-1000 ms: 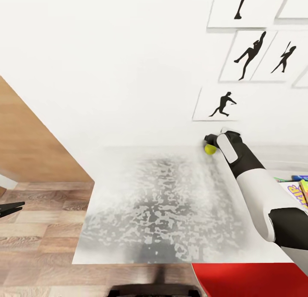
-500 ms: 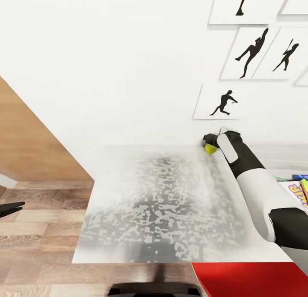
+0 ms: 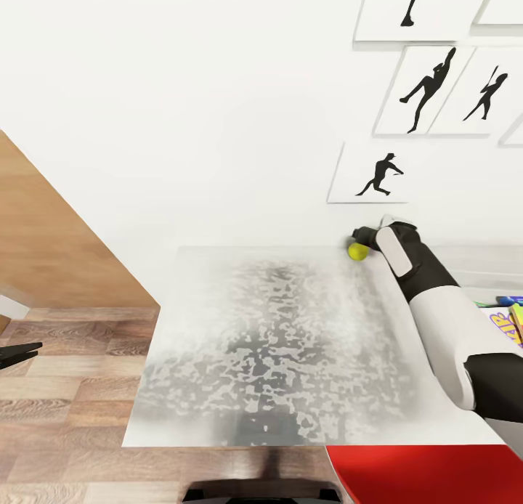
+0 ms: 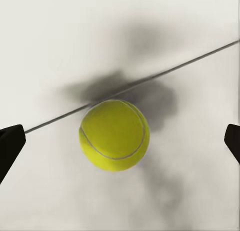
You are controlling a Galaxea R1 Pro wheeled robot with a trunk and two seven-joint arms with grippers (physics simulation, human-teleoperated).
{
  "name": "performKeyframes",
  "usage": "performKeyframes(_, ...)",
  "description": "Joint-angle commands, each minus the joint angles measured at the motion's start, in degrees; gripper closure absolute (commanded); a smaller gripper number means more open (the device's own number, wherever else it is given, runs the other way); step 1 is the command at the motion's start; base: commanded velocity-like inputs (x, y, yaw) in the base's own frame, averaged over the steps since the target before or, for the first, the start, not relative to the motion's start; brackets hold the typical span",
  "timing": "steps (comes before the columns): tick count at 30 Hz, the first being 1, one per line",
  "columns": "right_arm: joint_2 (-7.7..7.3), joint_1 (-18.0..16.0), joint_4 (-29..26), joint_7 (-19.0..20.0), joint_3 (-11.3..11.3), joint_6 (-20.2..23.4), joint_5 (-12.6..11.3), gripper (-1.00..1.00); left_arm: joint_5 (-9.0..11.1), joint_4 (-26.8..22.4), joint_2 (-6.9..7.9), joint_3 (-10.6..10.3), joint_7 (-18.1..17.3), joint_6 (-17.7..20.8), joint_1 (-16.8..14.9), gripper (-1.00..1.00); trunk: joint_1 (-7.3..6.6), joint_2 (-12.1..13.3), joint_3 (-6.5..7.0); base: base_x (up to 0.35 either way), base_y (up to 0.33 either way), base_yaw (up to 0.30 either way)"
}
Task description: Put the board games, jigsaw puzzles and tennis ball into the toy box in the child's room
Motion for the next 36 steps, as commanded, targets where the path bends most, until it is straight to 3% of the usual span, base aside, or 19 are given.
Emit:
performKeyframes(1, -0.16, -0.1, -0.1, -0.6, 0.3, 0.1, -0.6, -1.0, 0.3, 0.0, 0.04, -0.3, -0.2, 0.6, 0.0, -1.0, 0.03, -0.1, -0.09, 0.0, 0.0, 0.0)
performKeyframes(22, -0.31, -0.1, -0.1, -0.6, 0.3, 0.0, -0.5, -1.0, 0.3, 0.0, -0.36, -0.3, -0.2, 0.4, 0.0, -1.0, 0.03, -0.1, -0.15, 0.0, 0.0, 0.0)
performKeyframes(36, -0.3, -0.1, -0.1, -0.6, 0.3, 0.0, -0.5, -1.0, 0.2, 0.0, -0.4, -0.3, -0.2, 0.1, 0.0, -1.0, 0.03, -0.1, -1.14, 0.0, 0.0, 0.0)
